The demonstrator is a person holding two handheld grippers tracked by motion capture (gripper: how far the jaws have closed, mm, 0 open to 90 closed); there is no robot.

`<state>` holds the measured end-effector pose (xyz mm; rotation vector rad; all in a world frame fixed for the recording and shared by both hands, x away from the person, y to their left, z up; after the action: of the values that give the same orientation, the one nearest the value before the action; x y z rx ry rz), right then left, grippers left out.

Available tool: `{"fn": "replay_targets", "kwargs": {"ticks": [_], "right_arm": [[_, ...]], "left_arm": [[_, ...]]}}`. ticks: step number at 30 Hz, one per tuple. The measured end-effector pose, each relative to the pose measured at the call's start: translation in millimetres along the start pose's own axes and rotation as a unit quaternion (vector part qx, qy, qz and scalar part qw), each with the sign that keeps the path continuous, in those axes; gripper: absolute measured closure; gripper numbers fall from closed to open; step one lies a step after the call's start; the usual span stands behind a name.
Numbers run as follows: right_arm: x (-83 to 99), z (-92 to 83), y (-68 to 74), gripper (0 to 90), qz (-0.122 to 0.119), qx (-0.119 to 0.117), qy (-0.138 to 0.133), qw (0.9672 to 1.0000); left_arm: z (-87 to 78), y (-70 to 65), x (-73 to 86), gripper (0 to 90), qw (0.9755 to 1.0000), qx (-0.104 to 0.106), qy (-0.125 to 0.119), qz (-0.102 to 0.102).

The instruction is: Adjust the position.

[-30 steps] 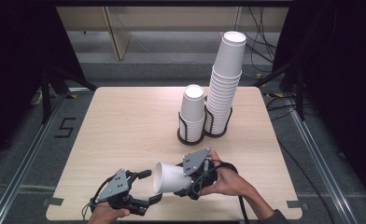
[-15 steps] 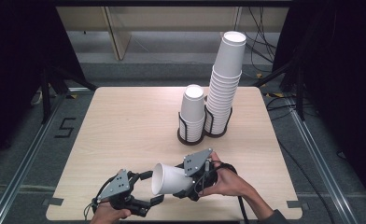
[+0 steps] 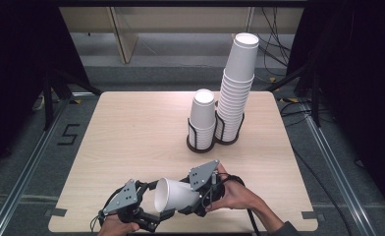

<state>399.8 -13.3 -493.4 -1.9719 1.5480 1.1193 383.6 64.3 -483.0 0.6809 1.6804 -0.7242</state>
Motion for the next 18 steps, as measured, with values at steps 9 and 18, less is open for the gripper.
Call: {"fn": "replay_targets", "kwargs": {"ticks": [9,18], "right_arm": [[0.9,7.1,1.1,22.6,0.003,-0.009,-0.003,1.0000],[3.4,7.4,-1.3,19.3,0.020,0.018,0.015,0.9995]], "left_arm": [[-0.4,-2.7,-3.2,8.6,0.9999,0.000,-0.016,0.002],[-0.4,-1.1,-4.9,12.2,0.9998,-0.003,-0.018,0.009]]}}
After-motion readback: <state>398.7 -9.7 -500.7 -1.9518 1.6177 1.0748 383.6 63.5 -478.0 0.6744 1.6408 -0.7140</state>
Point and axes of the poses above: each handheld gripper's, and its own axes: z roughly forward along the jaws, x roughly out of its underside, y roughly to its left, the point moved 10 cm from there along z, roughly forward along the jaws, and after that the axes turned 15 degrees about -x, right-handed, at the moved point
